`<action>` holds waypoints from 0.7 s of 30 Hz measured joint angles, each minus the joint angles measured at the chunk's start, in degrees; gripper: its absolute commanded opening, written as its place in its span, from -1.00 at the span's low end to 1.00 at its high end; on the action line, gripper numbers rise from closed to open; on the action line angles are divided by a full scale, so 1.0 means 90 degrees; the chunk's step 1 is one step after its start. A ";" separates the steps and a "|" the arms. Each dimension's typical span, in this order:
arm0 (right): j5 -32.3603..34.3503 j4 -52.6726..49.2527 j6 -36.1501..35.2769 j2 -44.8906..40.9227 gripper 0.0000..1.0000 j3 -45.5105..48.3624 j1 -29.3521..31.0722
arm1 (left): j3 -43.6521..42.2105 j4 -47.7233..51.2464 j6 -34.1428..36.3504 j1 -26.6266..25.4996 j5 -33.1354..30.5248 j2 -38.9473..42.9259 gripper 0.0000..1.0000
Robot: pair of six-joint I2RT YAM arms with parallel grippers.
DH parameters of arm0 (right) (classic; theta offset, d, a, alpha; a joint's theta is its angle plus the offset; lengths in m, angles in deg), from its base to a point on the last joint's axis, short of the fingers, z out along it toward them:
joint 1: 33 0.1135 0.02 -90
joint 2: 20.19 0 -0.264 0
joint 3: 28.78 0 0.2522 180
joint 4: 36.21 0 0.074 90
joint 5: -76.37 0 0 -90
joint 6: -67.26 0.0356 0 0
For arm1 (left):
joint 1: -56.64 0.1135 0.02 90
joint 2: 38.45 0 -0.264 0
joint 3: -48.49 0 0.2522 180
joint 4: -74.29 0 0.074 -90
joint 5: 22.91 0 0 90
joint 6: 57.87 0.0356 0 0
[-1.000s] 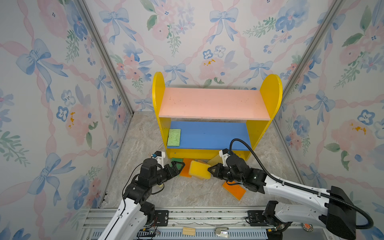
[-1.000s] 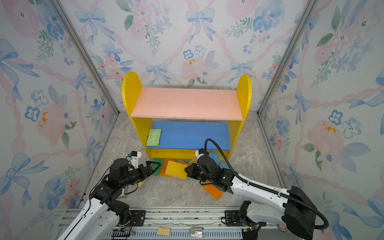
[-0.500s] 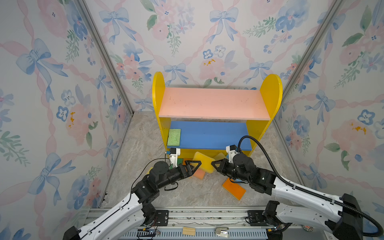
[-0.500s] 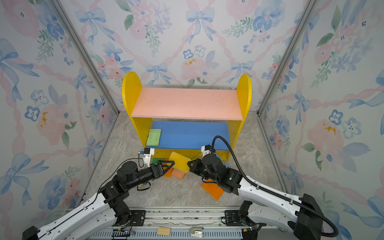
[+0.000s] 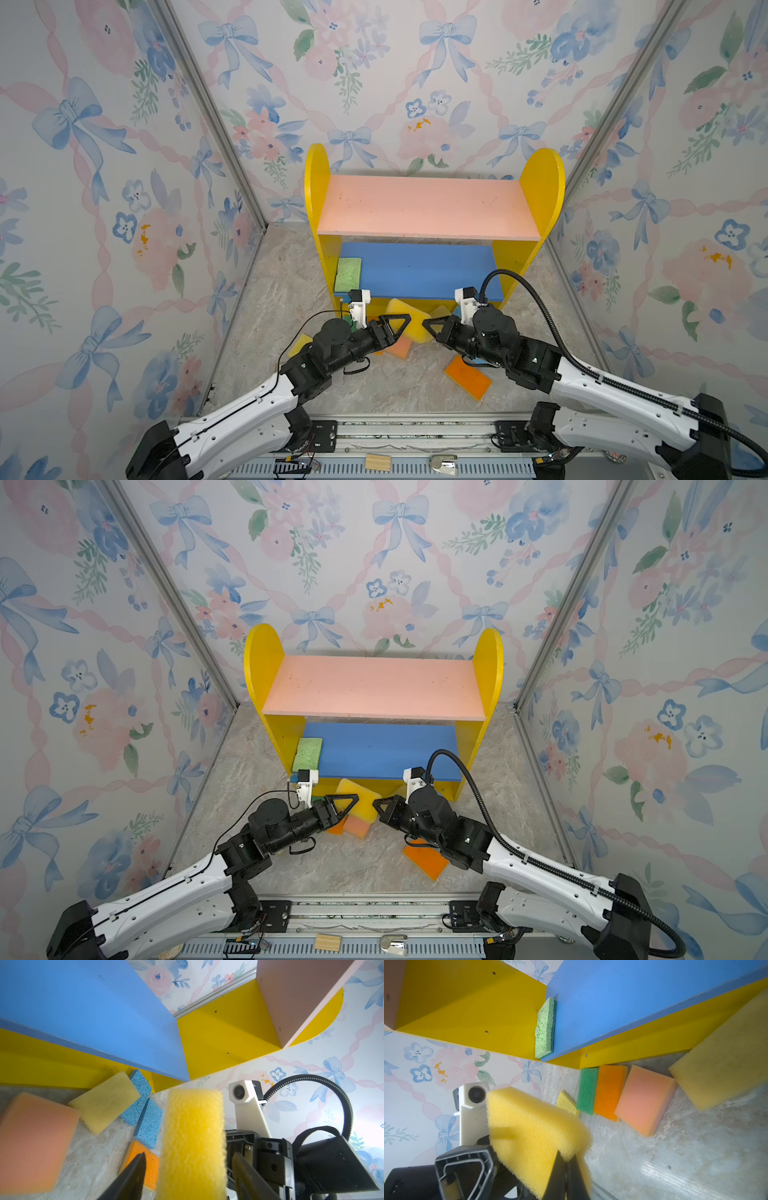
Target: Place and organize the cleaning sponges onto the shelf
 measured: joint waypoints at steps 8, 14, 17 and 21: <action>0.0034 -0.0478 -0.0257 -0.0296 0.70 -0.0092 0.0032 | 0.0199 0.0095 0.0384 0.0061 0.0029 -0.0075 -0.85; -0.0639 -0.1945 -0.1741 -0.0401 0.94 -0.1093 -0.0444 | 0.0860 0.0843 0.0974 0.1445 0.1780 -0.0338 -0.88; -0.1377 -0.2353 -0.2647 -0.0464 0.94 -0.1474 -0.0911 | 0.1025 0.1042 0.1141 0.2033 0.2871 -0.0556 -0.88; -0.2565 -0.2501 -0.3478 -0.0459 0.94 -0.1596 -0.1348 | 0.1282 0.1282 0.1324 0.2115 0.4041 -0.0792 -0.88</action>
